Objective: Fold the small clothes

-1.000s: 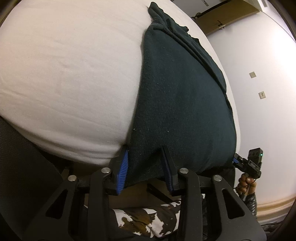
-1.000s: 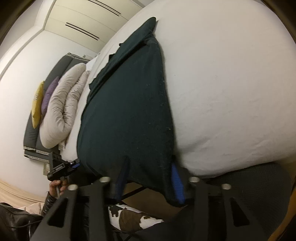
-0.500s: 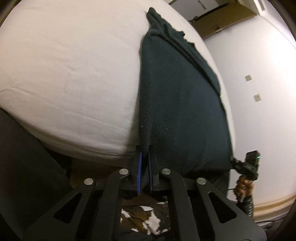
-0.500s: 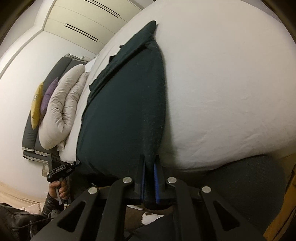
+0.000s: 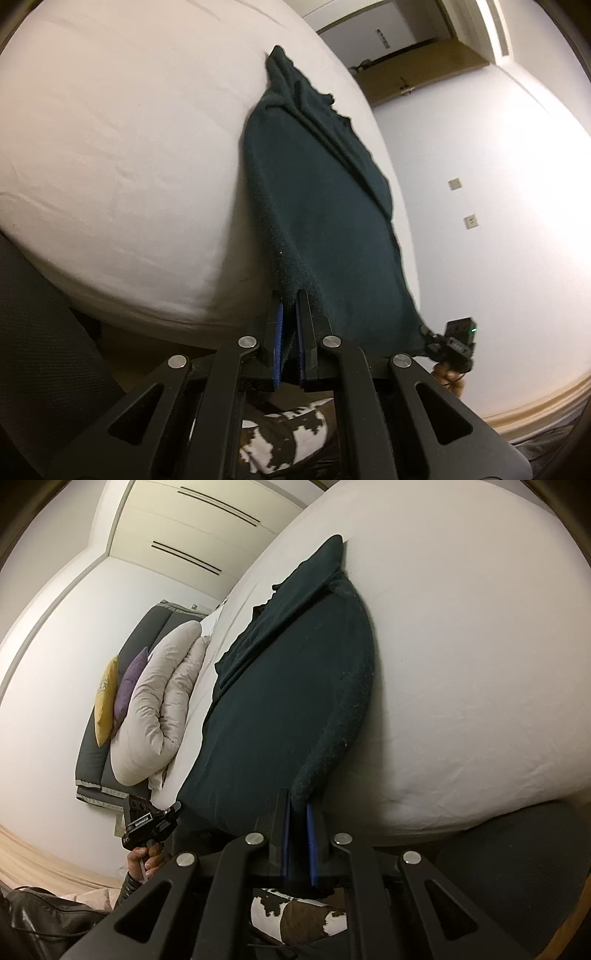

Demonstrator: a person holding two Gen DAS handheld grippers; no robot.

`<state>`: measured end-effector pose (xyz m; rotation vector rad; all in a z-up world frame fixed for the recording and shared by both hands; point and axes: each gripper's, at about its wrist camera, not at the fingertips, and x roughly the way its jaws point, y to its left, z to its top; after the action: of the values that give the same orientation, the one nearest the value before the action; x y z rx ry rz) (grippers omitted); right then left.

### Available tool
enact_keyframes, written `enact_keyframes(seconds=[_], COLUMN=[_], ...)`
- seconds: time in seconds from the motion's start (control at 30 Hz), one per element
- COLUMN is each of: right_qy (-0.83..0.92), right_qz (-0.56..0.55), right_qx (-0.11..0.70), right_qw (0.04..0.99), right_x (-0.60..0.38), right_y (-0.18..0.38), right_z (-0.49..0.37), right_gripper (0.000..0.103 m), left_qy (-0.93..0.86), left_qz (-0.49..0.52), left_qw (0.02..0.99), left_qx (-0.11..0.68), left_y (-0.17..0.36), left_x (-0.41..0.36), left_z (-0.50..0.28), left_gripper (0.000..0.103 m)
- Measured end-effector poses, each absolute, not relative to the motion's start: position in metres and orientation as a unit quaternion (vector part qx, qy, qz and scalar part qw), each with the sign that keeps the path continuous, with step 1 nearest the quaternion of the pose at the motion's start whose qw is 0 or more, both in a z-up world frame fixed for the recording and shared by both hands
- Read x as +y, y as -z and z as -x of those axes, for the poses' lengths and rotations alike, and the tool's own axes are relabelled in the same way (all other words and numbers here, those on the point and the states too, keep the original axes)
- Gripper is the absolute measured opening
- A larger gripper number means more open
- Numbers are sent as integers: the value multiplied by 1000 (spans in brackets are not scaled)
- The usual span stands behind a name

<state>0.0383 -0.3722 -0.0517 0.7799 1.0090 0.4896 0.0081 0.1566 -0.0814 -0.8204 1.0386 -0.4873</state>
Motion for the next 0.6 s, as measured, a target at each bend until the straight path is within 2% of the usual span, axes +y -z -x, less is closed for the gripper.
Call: enact_keyframes(seconds=[0.37,0.6], right_qy=[-265,-280], right_qz=[-399,-443], right_qx=[426,384], right_qw=[768,760], right_x=[-369,-366], right_y=[35,20], right_z=[-49,-90], right_gripper=[9,9], left_qy=[281,288], left_qz=[447,476], left_qw=[732,736], left_qx=[431,386], left_y=[64,37], left_x=[163,173], left_z=[-16,-58], left_gripper=[4,4])
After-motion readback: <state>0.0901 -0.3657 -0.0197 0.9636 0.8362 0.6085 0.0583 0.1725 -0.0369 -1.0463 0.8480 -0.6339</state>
